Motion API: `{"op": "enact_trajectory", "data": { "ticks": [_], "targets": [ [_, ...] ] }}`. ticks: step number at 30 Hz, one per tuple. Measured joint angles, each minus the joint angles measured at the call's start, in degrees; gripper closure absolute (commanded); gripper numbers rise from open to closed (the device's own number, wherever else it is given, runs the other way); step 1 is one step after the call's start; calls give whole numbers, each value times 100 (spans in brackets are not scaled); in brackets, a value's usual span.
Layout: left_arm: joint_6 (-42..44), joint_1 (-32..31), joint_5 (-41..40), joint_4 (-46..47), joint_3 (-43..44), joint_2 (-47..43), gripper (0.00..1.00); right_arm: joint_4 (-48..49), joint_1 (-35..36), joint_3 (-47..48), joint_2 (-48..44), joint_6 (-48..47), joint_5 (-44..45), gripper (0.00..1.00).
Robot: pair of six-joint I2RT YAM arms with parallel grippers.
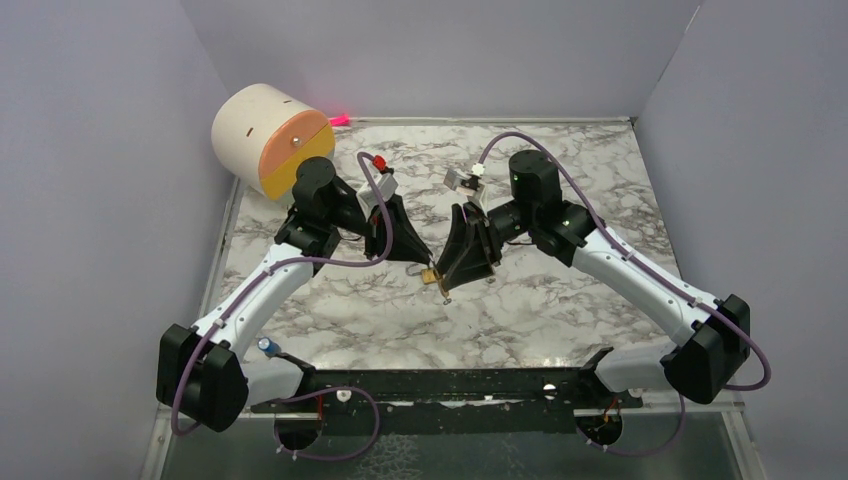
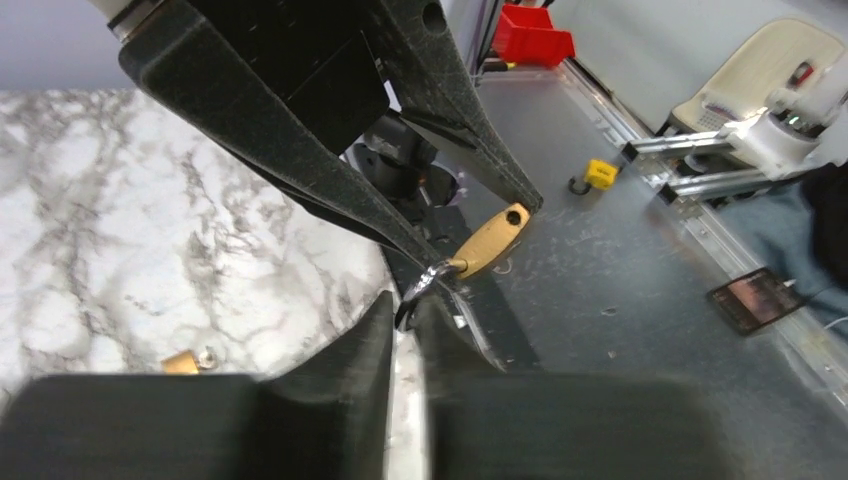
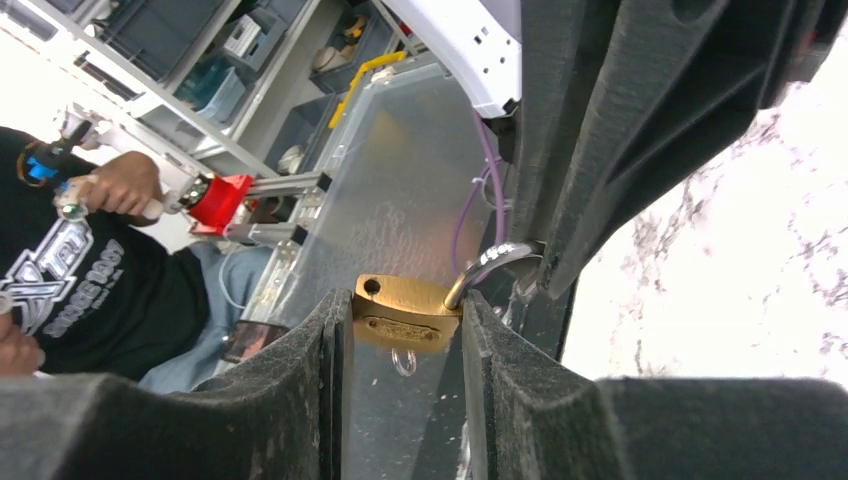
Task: Lock with the key
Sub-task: Pick up the lock from the center of the board.
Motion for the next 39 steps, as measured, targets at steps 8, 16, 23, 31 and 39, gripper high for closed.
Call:
{"op": "enact_trajectory", "data": {
  "ticks": [8, 16, 23, 31, 39],
  "targets": [
    [7, -4, 37, 4, -22, 9, 100, -101, 0, 2, -2, -66, 7, 99],
    [20, 26, 37, -17, -63, -42, 100, -612, 2, 138, -17, -444, 468, 97],
    [4, 289, -763, -22, -63, -33, 100, -1364, 72, 610, -31, -396, 2282, 97],
    [-205, 225, -2031, -63, -46, 4, 100, -1458, 87, 774, 168, -374, 5042, 97],
    [-433, -26, -2184, -68, -42, 9, 100, -1156, -50, 859, 485, -363, 6782, 87]
  ]
}}
